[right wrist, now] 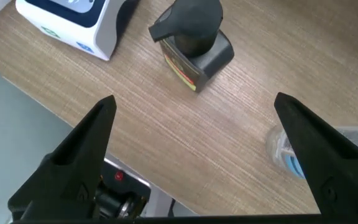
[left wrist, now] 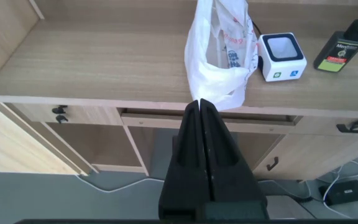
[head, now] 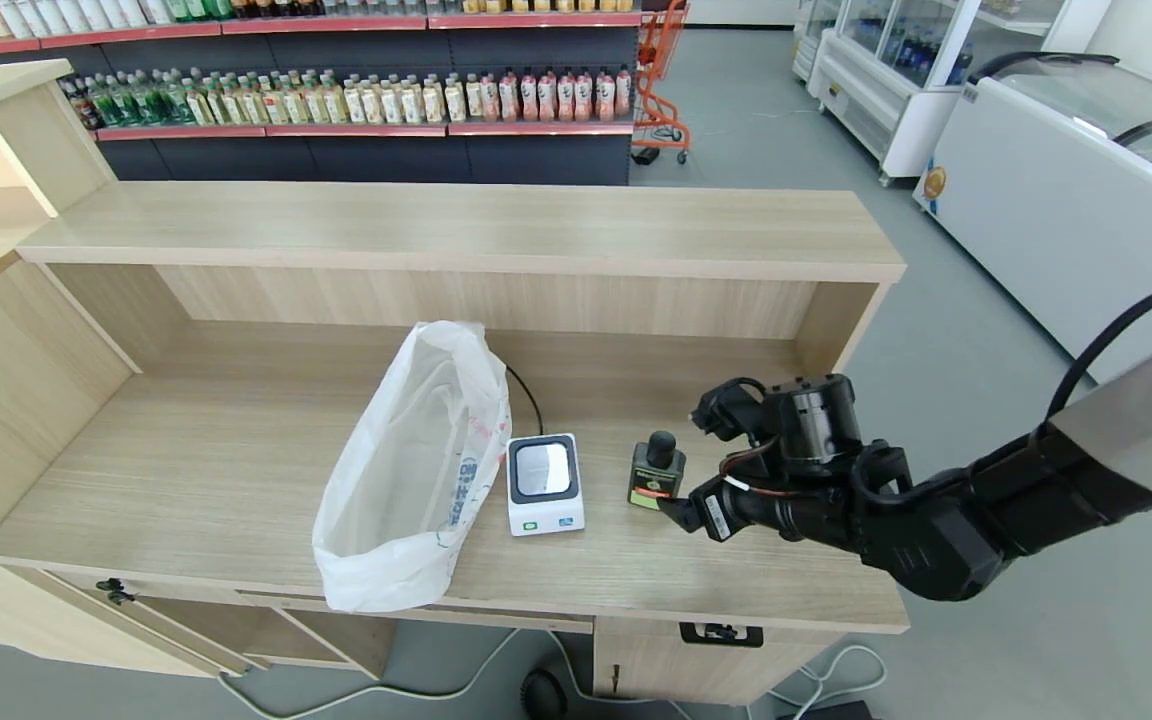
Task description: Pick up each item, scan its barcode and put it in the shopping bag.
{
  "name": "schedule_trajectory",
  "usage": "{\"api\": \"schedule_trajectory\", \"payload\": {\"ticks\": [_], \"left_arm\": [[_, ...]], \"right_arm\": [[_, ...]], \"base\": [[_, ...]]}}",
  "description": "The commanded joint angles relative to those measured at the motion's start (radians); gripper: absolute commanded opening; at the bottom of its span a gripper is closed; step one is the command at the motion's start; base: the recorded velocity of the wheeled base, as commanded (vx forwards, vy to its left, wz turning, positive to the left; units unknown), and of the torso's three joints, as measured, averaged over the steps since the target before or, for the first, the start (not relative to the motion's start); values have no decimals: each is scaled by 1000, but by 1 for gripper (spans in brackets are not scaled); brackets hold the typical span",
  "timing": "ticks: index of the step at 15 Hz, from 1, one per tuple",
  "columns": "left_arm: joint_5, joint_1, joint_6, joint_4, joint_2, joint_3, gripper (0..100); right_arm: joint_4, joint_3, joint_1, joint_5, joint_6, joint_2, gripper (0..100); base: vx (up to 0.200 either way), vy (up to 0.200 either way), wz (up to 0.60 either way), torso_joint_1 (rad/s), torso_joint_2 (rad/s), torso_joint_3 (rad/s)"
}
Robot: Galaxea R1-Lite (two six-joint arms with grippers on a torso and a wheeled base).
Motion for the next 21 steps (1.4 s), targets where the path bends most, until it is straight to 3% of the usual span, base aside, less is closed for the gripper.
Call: {"api": "schedule_trajectory", "payload": {"ticks": [1, 21], "left_arm": [[1, 0, 0, 0, 0, 0, 0], [1, 0, 0, 0, 0, 0, 0]], "right_arm": [[-10, -44, 0, -1, -1, 48, 100], [-59, -310, 3, 51, -41, 328, 100]], "base": [[0, 0, 0, 0, 0, 0], [0, 0, 0, 0, 0, 0]]}}
